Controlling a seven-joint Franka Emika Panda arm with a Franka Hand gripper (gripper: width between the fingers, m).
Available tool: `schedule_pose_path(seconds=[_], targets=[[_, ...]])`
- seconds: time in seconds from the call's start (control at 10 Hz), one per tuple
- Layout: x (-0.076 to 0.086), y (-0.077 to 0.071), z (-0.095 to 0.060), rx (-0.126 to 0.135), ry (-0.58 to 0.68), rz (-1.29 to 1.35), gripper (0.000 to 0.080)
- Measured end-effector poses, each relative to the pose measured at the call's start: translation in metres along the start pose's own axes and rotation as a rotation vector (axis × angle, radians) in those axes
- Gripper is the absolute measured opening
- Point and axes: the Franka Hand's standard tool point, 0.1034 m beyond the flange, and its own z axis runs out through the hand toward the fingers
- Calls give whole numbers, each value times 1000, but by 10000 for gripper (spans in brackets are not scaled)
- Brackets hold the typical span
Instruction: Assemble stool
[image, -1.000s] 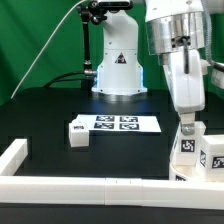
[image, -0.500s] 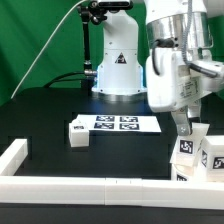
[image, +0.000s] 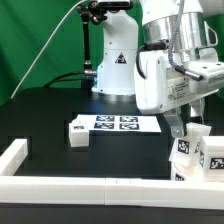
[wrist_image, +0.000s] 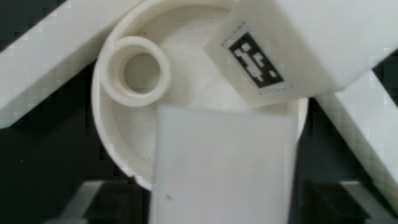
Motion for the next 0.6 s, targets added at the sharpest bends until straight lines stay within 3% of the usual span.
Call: schedule_pose_path(seconds=[0.1,0.2,0.6], targets=[[-5,2,-3,-28,1,-42,586],[-12,3,-9,-51,-3,-58,630],[-13,3,-11,-50,-12,-321,649]])
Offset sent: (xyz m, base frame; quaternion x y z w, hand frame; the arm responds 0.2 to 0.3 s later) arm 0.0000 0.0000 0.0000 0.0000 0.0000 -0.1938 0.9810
